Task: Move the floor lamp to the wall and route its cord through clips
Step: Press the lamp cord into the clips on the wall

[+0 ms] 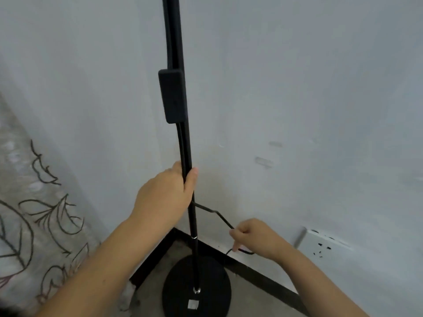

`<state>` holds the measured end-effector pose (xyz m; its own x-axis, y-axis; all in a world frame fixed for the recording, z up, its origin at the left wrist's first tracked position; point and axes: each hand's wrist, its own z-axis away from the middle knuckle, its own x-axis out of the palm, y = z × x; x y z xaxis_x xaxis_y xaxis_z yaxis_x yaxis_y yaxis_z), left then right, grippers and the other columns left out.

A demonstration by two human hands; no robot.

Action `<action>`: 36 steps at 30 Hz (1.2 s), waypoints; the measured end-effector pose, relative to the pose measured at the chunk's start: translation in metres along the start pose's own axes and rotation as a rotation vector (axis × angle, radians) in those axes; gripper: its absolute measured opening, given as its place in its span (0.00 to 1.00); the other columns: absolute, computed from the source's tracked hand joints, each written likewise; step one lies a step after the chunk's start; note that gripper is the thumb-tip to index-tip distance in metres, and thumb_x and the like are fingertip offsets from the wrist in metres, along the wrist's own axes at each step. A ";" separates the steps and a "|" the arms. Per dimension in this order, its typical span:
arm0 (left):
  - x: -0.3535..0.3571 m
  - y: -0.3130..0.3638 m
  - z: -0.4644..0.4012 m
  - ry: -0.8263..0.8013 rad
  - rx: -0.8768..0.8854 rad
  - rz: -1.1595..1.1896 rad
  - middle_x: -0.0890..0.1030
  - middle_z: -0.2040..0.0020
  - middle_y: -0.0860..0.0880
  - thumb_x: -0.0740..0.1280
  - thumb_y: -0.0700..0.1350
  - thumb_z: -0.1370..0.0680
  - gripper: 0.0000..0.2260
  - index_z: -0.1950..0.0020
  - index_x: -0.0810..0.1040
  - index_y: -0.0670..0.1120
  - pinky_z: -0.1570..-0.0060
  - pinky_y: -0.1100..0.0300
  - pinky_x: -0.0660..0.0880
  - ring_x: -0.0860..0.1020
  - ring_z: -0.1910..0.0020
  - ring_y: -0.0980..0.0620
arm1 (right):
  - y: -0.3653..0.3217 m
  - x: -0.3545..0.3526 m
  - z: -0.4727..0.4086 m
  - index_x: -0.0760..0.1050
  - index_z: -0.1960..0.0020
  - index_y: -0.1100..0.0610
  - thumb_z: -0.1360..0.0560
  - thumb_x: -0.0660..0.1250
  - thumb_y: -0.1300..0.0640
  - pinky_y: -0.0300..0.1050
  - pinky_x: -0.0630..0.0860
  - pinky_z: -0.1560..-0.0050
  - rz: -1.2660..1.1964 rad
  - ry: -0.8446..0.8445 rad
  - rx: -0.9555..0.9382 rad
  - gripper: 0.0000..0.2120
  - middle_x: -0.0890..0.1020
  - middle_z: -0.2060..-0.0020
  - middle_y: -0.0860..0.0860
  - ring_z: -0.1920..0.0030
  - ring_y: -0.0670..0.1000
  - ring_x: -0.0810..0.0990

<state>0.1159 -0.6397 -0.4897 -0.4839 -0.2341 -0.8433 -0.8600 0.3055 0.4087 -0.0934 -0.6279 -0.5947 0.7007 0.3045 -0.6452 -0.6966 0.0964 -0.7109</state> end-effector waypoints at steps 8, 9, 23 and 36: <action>0.038 0.042 0.021 -0.616 -0.228 0.584 0.81 0.77 0.48 0.54 0.50 0.21 0.20 0.64 0.79 0.43 0.75 0.64 0.75 0.80 0.77 0.51 | 0.023 -0.041 0.044 0.66 0.35 0.51 0.25 0.66 0.45 0.46 0.80 0.64 -0.675 -0.324 0.178 0.22 0.83 0.64 0.56 0.71 0.53 0.80; 0.049 0.050 0.020 -0.589 -0.242 0.694 0.81 0.76 0.48 0.55 0.49 0.20 0.19 0.63 0.79 0.43 0.74 0.63 0.76 0.80 0.76 0.51 | 0.021 -0.045 0.046 0.64 0.32 0.50 0.26 0.67 0.44 0.44 0.80 0.67 -0.636 -0.346 0.188 0.26 0.84 0.61 0.56 0.70 0.53 0.81; 0.103 0.077 -0.057 -0.134 -0.411 1.196 0.71 0.81 0.52 0.61 0.51 0.22 0.18 0.69 0.74 0.43 0.81 0.65 0.70 0.70 0.84 0.54 | -0.027 -0.096 0.043 0.82 0.65 0.47 0.23 0.63 0.54 0.36 0.58 0.76 -0.513 0.755 -0.146 0.15 0.63 0.84 0.42 0.80 0.44 0.59; 0.111 0.092 -0.064 -0.146 -0.348 1.449 0.71 0.82 0.53 0.64 0.51 0.23 0.15 0.66 0.77 0.44 0.78 0.65 0.69 0.69 0.82 0.56 | -0.017 -0.098 0.049 0.79 0.67 0.47 0.24 0.62 0.51 0.39 0.64 0.73 -0.354 1.017 -0.089 0.15 0.67 0.83 0.44 0.77 0.46 0.63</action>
<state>-0.0275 -0.6967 -0.5234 -0.9257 0.1702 0.3378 0.3345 -0.0485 0.9411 -0.1584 -0.6132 -0.5058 0.6882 -0.6606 -0.3000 -0.4444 -0.0570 -0.8940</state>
